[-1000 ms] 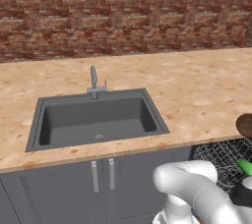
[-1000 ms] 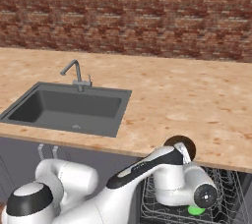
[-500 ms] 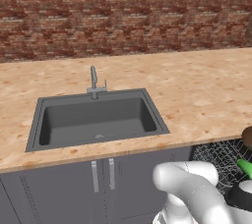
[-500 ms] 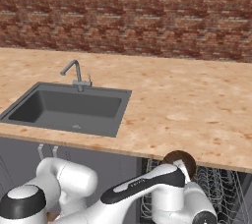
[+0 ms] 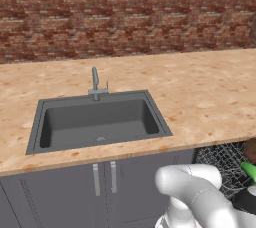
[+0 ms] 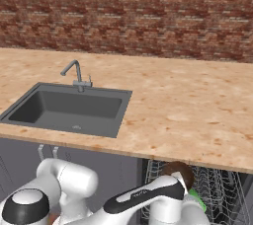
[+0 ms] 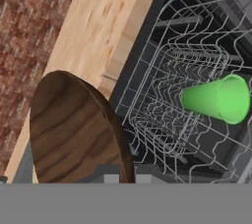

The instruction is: Pick up the cup and bowl from the counter, place them in the dishwasher, and close the dishwasher door.

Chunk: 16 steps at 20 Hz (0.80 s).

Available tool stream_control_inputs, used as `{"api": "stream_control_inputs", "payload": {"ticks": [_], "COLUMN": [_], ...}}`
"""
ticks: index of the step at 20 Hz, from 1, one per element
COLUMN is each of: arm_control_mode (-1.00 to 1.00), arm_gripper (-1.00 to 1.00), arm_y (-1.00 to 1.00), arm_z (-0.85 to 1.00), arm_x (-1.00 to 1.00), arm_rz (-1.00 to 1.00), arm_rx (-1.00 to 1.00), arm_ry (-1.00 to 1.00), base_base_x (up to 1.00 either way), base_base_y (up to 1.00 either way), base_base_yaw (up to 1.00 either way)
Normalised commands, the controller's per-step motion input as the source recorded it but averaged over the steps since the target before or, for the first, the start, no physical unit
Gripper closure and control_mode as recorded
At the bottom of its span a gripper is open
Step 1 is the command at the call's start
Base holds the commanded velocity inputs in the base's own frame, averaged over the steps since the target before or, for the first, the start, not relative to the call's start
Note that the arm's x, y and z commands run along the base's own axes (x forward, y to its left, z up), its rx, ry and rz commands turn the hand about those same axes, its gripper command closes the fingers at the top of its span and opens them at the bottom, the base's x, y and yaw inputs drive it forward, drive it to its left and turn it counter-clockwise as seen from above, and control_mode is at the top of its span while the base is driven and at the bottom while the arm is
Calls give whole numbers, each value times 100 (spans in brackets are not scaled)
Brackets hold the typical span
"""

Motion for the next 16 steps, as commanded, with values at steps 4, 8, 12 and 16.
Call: {"api": "stream_control_inputs", "payload": {"ticks": [4, 8, 12, 16], "arm_control_mode": [-100, -100, -100, -100], "arm_gripper": [100, 100, 100, 100], "arm_y": [0, 0, 0, 0], "arm_z": [-50, -48, -36, -44], "arm_x": [3, 12, 38, 45], "arm_rz": [0, 0, 0, 0], "arm_rx": [0, 0, 0, 0], "arm_ry": [5, 7, 9, 11], "base_base_x": [0, 0, 0, 0], "base_base_y": [0, 0, 0, 0], "base_base_yaw": [0, 0, 0, 0]}}
